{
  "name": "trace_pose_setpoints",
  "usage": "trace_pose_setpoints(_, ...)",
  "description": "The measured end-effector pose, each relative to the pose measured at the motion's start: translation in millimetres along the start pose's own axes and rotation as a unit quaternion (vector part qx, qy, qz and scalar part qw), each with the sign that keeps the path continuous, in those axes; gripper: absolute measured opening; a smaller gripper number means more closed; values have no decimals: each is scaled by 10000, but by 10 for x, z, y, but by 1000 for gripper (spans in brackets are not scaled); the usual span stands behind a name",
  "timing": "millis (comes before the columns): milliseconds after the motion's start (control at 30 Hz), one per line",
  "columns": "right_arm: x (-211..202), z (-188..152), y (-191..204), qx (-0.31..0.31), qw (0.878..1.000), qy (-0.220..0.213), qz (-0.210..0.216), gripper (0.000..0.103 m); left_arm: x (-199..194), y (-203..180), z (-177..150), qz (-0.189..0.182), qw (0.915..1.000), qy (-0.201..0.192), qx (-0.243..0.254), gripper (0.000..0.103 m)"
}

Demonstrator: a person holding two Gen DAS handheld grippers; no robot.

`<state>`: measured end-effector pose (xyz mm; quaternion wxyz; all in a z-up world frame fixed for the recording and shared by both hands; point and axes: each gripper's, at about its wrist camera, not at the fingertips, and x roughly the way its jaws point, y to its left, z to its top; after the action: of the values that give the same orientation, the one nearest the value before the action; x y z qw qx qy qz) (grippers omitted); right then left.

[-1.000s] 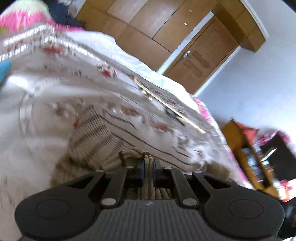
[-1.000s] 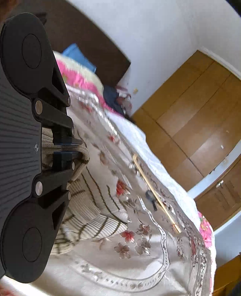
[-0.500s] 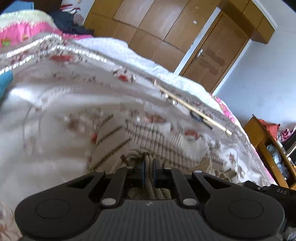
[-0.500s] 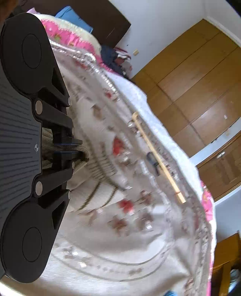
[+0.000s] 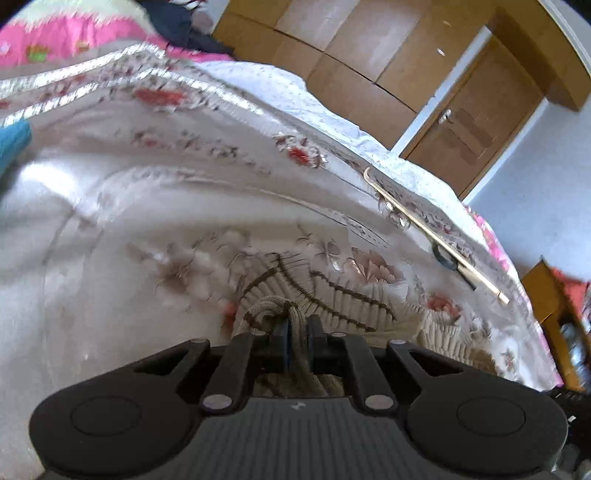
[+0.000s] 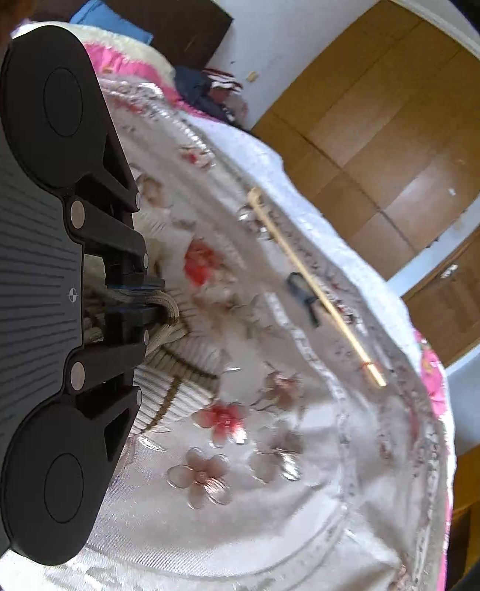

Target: Fold small clothes

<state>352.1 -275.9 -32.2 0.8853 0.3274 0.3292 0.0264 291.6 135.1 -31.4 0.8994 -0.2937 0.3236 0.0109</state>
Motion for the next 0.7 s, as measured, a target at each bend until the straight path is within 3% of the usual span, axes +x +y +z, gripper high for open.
trace_pose_setpoints(33,-21,5,-36,56,10000,-37,60,25,-20,64,12,-75,9998,-3,-182,25)
trace_pose_setpoints(167,-162,80,-119,137,9994,-311,74,29,-114,182,92,120,9983,-234,-527,28)
trace_pose_setpoints(233,-207,99,-109,-26,9994,-342,15,29,-161,194,137,405,9967,-441,-542,52)
trace_pose_setpoints(267,-230,93,-97,-170,9993,-344,-51,29,-178,216,170,584,9950,-554,-585,58)
trace_pose_setpoints(400,-311,-2,-43,-818,9960,-238,-263,29,-280,277,272,600,9930,-719,-725,61)
trace_pose_setpoints(567,-401,-232,-72,-1368,9901,-1,-316,33,-519,32,98,211,9979,-534,307,64)
trace_pose_setpoints(633,-382,-324,-21,-1812,9823,30,-474,33,-516,-182,-63,190,9921,-424,1166,65)
trace_pose_setpoints(700,-352,-402,25,-2138,9746,41,-670,33,-373,-341,-186,430,9830,-284,1764,65)
